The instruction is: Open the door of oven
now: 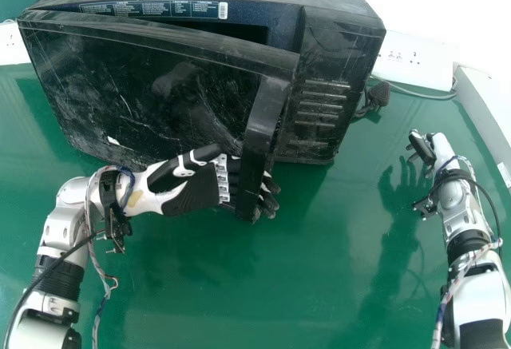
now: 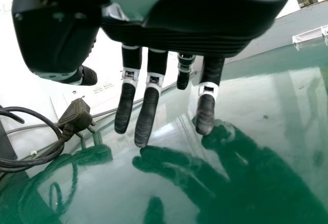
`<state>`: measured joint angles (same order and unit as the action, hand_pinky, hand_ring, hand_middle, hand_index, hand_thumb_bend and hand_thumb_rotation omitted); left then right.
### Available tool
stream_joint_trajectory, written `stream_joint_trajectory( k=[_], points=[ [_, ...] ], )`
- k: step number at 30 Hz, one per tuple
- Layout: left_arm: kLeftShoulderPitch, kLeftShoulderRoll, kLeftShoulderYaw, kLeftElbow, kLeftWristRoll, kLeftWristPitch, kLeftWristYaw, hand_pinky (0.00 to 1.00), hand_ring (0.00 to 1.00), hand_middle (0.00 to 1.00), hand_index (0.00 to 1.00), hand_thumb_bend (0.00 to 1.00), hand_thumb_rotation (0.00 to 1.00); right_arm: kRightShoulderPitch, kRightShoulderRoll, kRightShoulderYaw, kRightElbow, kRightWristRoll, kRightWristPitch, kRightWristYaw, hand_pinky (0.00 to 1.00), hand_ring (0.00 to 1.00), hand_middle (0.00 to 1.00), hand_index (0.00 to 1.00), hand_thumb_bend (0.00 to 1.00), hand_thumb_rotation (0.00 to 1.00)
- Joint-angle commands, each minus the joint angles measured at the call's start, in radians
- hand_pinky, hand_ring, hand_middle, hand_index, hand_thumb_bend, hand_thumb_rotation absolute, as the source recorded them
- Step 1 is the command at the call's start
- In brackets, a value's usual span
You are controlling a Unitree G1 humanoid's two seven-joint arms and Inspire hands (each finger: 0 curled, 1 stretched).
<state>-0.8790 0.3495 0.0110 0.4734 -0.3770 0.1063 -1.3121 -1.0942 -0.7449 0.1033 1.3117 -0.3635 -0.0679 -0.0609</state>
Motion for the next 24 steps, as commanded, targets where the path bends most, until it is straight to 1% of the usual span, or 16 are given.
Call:
stream_joint_trajectory(
  k=[1,2,4,9,11,14,16,19,24],
  points=[
    [-0.005,-0.010,-0.015,-0.025,-0.023,-0.027,-0.052,0.32,0.50,0.65,0.75,1.00,0.83,0.043,0.047,0.011,0.023,-0.003,0.001,0.045,0.44,0.48,0.56,0.49,0.51,0.15],
    [-0.005,-0.008,-0.013,-0.027,-0.025,-0.029,-0.055,0.31,0.49,0.63,0.75,1.00,0.83,0.043,0.048,0.010,0.023,-0.003,0.000,0.045,0.43,0.47,0.56,0.49,0.51,0.15],
    [-0.002,-0.001,-0.010,-0.037,-0.026,-0.040,-0.060,0.31,0.47,0.61,0.75,1.00,0.83,0.042,0.048,0.009,0.023,-0.001,0.002,0.046,0.43,0.47,0.56,0.49,0.51,0.15],
    [0.001,0.038,-0.021,-0.094,0.004,-0.067,-0.058,0.30,0.45,0.60,0.76,1.00,0.86,0.042,0.047,0.013,0.023,-0.006,0.003,0.045,0.43,0.47,0.56,0.49,0.51,0.15],
    [0.001,0.049,-0.024,-0.107,0.002,-0.064,-0.062,0.30,0.44,0.60,0.76,1.00,0.87,0.041,0.048,0.015,0.023,-0.007,0.007,0.044,0.42,0.46,0.56,0.49,0.51,0.15],
    [-0.007,0.069,-0.033,-0.119,-0.003,-0.054,-0.088,0.29,0.44,0.61,0.77,1.00,0.88,0.041,0.047,0.012,0.023,-0.004,0.004,0.047,0.42,0.47,0.56,0.49,0.51,0.15],
    [-0.014,0.089,-0.044,-0.121,0.002,-0.047,-0.113,0.31,0.45,0.61,0.74,1.00,0.88,0.042,0.047,0.011,0.023,-0.003,0.001,0.046,0.41,0.46,0.55,0.49,0.51,0.15],
    [-0.013,0.103,-0.043,-0.117,-0.004,-0.066,-0.142,0.33,0.47,0.59,0.70,1.00,0.88,0.041,0.048,0.010,0.023,-0.002,0.003,0.047,0.41,0.46,0.55,0.49,0.51,0.15],
    [-0.013,0.107,-0.038,-0.125,-0.014,-0.102,-0.174,0.34,0.46,0.58,0.70,1.00,0.89,0.043,0.047,0.007,0.022,0.001,-0.003,0.048,0.39,0.44,0.54,0.49,0.51,0.15]
  ],
)
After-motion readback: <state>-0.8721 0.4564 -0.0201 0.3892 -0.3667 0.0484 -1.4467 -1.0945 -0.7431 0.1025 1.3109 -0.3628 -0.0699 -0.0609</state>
